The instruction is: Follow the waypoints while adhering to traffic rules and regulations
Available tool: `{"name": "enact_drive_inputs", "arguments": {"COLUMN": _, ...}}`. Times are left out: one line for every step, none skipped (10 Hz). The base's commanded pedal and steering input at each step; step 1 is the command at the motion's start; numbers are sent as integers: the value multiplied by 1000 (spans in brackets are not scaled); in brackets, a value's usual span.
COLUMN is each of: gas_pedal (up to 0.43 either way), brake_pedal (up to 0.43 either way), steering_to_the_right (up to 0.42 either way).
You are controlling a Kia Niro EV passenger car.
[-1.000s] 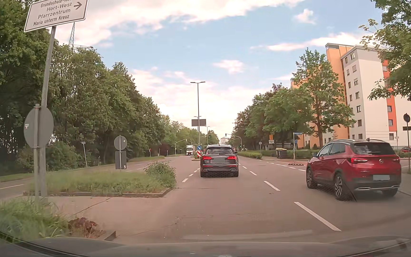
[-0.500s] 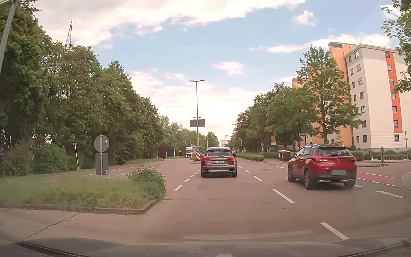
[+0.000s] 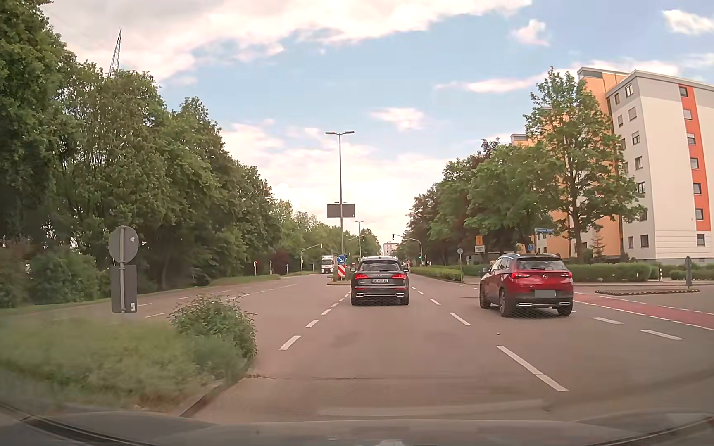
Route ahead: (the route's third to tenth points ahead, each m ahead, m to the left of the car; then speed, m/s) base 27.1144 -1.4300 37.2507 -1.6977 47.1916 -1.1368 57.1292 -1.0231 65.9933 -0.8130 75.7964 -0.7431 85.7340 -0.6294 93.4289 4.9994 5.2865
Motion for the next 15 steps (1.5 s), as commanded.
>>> {"name": "enact_drive_inputs", "arguments": {"gas_pedal": 260, "brake_pedal": 18, "steering_to_the_right": -4}}
{"name": "enact_drive_inputs", "arguments": {"gas_pedal": 260, "brake_pedal": 18, "steering_to_the_right": -3}}
{"name": "enact_drive_inputs", "arguments": {"gas_pedal": 260, "brake_pedal": 18, "steering_to_the_right": -3}}
{"name": "enact_drive_inputs", "arguments": {"gas_pedal": 240, "brake_pedal": 24, "steering_to_the_right": -3}}
{"name": "enact_drive_inputs", "arguments": {"gas_pedal": 228, "brake_pedal": 24, "steering_to_the_right": -5}}
{"name": "enact_drive_inputs", "arguments": {"gas_pedal": 228, "brake_pedal": 24, "steering_to_the_right": -5}}
{"name": "enact_drive_inputs", "arguments": {"gas_pedal": 228, "brake_pedal": 18, "steering_to_the_right": -6}}
{"name": "enact_drive_inputs", "arguments": {"gas_pedal": 228, "brake_pedal": 24, "steering_to_the_right": -6}}
{"name": "enact_drive_inputs", "arguments": {"gas_pedal": 228, "brake_pedal": 18, "steering_to_the_right": -6}}
{"name": "enact_drive_inputs", "arguments": {"gas_pedal": 228, "brake_pedal": 24, "steering_to_the_right": -6}}
{"name": "enact_drive_inputs", "arguments": {"gas_pedal": 220, "brake_pedal": 18, "steering_to_the_right": -9}}
{"name": "enact_drive_inputs", "arguments": {"gas_pedal": 169, "brake_pedal": 18, "steering_to_the_right": -9}}
{"name": "enact_drive_inputs", "arguments": {"gas_pedal": 157, "brake_pedal": 24, "steering_to_the_right": -9}}
{"name": "enact_drive_inputs", "arguments": {"gas_pedal": 157, "brake_pedal": 18, "steering_to_the_right": -9}}
{"name": "enact_drive_inputs", "arguments": {"gas_pedal": 157, "brake_pedal": 18, "steering_to_the_right": -9}}
